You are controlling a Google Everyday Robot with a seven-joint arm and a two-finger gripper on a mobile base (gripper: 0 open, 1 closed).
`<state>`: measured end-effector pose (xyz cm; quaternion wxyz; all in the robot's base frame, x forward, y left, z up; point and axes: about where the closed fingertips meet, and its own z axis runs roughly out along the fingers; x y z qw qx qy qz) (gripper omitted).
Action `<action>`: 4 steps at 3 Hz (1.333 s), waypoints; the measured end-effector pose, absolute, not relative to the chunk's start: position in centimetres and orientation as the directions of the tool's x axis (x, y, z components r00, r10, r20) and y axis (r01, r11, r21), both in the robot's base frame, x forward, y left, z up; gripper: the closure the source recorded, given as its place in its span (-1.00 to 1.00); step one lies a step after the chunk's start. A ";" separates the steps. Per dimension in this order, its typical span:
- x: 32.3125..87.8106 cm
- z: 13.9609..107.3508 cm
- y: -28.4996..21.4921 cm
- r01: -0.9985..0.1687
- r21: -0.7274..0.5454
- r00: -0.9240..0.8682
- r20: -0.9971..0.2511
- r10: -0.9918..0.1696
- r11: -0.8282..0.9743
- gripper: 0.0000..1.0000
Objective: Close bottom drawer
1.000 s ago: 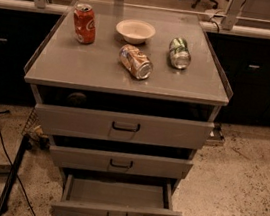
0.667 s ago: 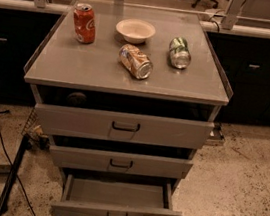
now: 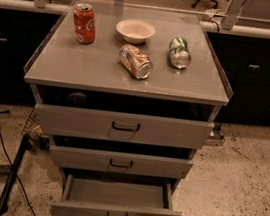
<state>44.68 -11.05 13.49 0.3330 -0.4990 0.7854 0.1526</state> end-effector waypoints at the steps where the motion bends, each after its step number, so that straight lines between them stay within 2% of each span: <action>1: 45.9 12.9 -10.8 -0.876 -0.149 -0.235 -0.698 -0.677 0.458 1.00; 4: 50.8 11.9 -12.0 -0.824 -0.308 -0.109 -0.737 -0.667 0.476 1.00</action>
Offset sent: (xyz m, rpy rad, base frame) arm 0.0440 -0.0035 -0.0126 0.0195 -0.2503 -0.0003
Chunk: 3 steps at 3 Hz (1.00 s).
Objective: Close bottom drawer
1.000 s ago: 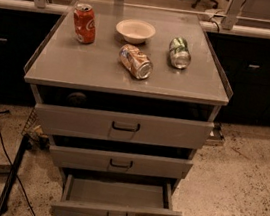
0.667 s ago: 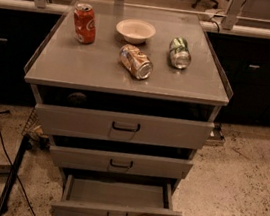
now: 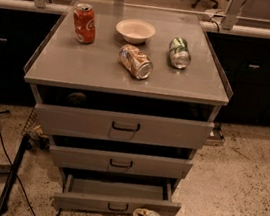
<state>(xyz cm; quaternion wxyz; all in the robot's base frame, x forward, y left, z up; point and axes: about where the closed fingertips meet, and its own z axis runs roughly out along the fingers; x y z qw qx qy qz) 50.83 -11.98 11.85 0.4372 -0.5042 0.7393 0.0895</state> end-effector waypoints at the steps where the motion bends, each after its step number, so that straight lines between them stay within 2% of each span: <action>1: 57.3 10.2 -13.4 -0.773 -0.350 -0.114 -0.744 -0.658 0.530 1.00; 3: 57.9 10.4 -13.1 -0.747 -0.381 -0.086 -0.757 -0.648 0.544 1.00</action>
Offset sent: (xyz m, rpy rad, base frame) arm 0.0957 -0.0195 -0.0242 0.0061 -0.0739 -0.0965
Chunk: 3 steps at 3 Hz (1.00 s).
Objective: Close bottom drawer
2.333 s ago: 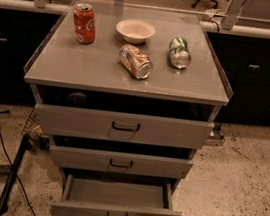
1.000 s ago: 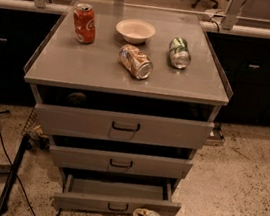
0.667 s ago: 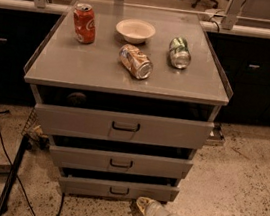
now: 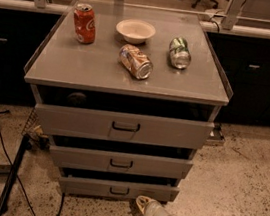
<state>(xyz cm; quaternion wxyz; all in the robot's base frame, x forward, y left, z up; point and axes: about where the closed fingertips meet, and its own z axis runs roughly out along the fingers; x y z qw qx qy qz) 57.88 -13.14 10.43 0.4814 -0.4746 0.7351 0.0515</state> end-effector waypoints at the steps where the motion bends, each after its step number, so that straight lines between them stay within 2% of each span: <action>1: 59.0 10.8 -13.0 -0.721 -0.412 -0.057 -0.767 -0.639 0.558 1.00; 3: 60.5 10.5 -12.5 -0.702 -0.433 -0.027 -0.777 -0.628 0.566 1.00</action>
Offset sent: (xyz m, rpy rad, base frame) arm 0.0426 0.0030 0.0000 0.0281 -0.1232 -0.0314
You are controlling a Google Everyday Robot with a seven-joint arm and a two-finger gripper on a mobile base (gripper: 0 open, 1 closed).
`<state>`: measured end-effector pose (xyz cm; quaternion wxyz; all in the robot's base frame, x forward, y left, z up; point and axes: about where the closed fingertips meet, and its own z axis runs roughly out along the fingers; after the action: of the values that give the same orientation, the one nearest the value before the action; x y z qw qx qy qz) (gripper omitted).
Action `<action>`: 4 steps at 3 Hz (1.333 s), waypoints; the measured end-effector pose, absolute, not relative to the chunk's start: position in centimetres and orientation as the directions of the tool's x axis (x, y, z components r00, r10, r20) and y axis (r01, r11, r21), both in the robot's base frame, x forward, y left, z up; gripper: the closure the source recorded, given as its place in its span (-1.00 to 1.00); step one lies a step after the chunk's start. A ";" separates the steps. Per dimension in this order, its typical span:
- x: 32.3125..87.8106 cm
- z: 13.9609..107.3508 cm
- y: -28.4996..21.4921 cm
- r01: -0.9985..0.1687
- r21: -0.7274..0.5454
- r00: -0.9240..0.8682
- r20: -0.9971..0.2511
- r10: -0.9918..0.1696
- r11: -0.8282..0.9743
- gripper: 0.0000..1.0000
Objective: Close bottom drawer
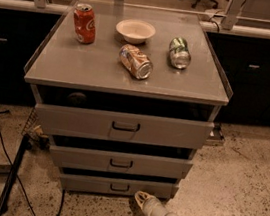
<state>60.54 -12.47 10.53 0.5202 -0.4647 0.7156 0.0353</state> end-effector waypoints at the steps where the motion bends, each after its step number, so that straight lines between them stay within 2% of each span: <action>1: 60.1 10.6 -12.8 -0.745 -0.399 -0.038 -0.775 -0.631 0.535 1.00; 2: 57.5 11.2 -13.6 -0.840 -0.284 -0.079 -0.779 -0.621 0.462 1.00; 4: 52.8 13.9 -14.1 -0.936 -0.075 -0.158 -0.785 -0.599 0.345 1.00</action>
Offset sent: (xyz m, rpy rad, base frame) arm -0.0472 -0.0241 0.0135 0.0336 0.2713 0.1985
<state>52.76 -14.10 13.94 0.3780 -0.5275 0.7276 0.2225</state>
